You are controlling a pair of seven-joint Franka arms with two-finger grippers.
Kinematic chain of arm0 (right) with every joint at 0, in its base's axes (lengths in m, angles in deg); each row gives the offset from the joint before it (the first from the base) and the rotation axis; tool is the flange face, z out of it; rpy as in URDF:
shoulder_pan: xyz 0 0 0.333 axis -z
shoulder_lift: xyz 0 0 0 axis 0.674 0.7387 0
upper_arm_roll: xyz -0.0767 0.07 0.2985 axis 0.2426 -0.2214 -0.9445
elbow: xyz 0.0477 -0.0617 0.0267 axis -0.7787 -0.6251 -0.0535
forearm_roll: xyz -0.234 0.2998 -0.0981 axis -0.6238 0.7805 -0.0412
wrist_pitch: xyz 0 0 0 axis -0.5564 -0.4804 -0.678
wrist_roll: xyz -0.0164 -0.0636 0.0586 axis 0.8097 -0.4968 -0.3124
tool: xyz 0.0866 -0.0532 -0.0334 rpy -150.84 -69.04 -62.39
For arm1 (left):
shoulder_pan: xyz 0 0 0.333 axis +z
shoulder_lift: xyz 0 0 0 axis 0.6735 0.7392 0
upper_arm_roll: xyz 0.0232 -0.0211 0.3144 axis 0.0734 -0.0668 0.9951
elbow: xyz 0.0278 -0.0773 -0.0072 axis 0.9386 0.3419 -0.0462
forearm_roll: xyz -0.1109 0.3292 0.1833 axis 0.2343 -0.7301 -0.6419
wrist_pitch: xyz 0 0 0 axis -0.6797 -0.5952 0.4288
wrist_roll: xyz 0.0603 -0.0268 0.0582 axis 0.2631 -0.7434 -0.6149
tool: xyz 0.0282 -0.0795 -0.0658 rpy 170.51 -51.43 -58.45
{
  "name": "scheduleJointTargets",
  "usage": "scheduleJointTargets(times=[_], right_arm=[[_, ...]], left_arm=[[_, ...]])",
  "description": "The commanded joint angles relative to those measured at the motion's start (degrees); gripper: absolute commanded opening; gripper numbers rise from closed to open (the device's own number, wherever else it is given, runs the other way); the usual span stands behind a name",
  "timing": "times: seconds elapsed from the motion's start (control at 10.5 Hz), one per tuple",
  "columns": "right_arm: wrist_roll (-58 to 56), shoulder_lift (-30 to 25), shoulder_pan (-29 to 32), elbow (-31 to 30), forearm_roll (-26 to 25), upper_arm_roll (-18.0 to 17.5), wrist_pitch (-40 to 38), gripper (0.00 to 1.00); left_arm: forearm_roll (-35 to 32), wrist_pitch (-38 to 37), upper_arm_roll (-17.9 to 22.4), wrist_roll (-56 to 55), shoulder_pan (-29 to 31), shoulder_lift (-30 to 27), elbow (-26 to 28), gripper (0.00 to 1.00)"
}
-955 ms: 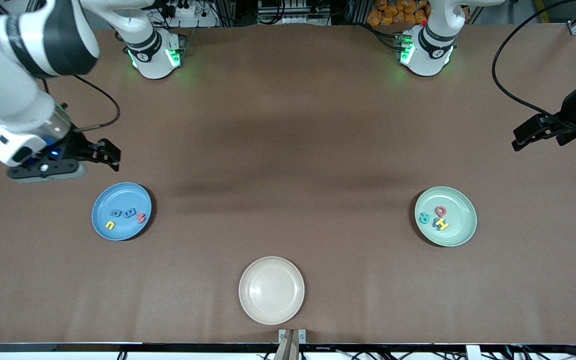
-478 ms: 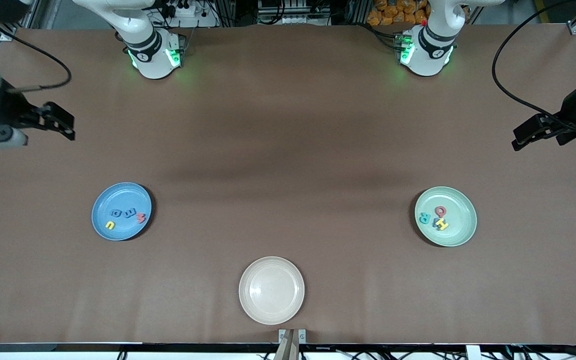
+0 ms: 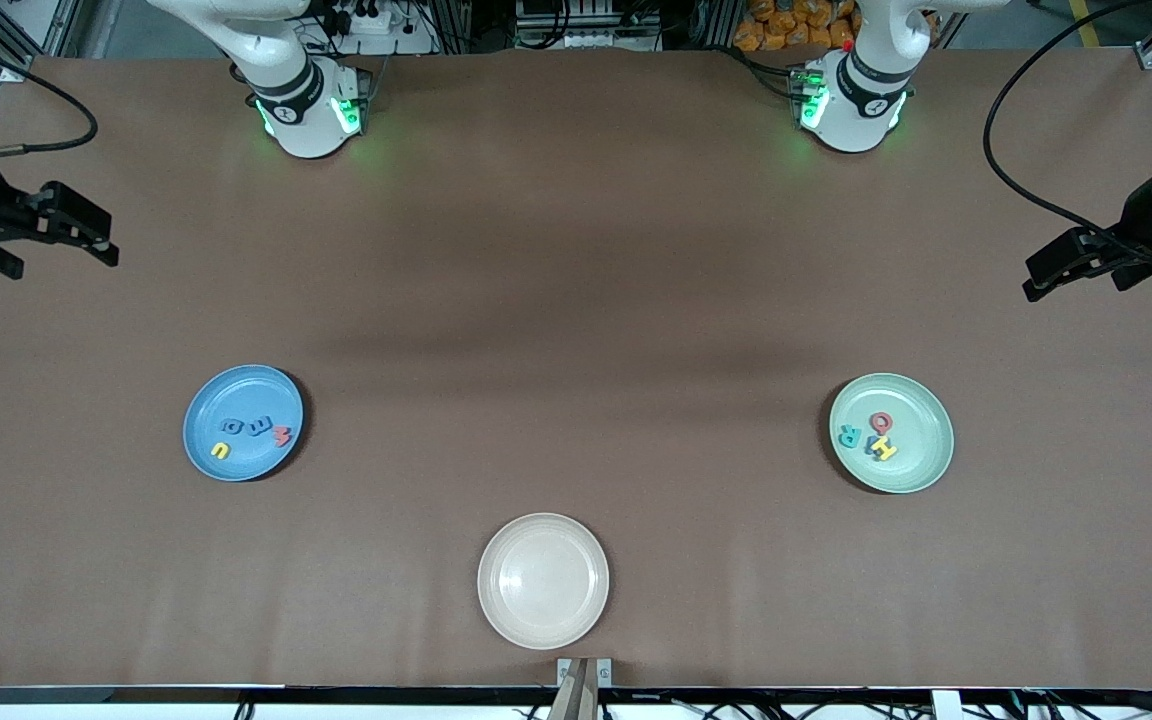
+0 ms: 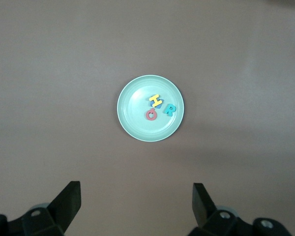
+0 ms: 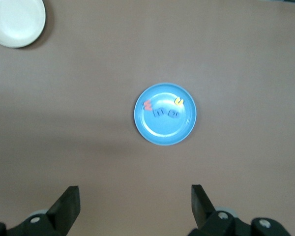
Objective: Sort upper and lower case letters into plates
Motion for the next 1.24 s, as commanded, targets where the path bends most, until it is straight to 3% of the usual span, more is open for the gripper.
scheduleJointTargets(times=[0.0, 1.15], right_arm=[[1.6, -0.1, 1.5, 0.6, 0.7, -0.5, 1.4, 1.0], [3.5, 0.0, 1.5, 0.6, 0.9, -0.6, 0.1, 1.0]], left_arm=[[1.3, -0.9, -0.2, 0.6, 0.1, -0.5, -0.1, 1.0], [1.0, -6.0, -2.9, 0.7, -0.4, -3.1, -0.8, 1.0]])
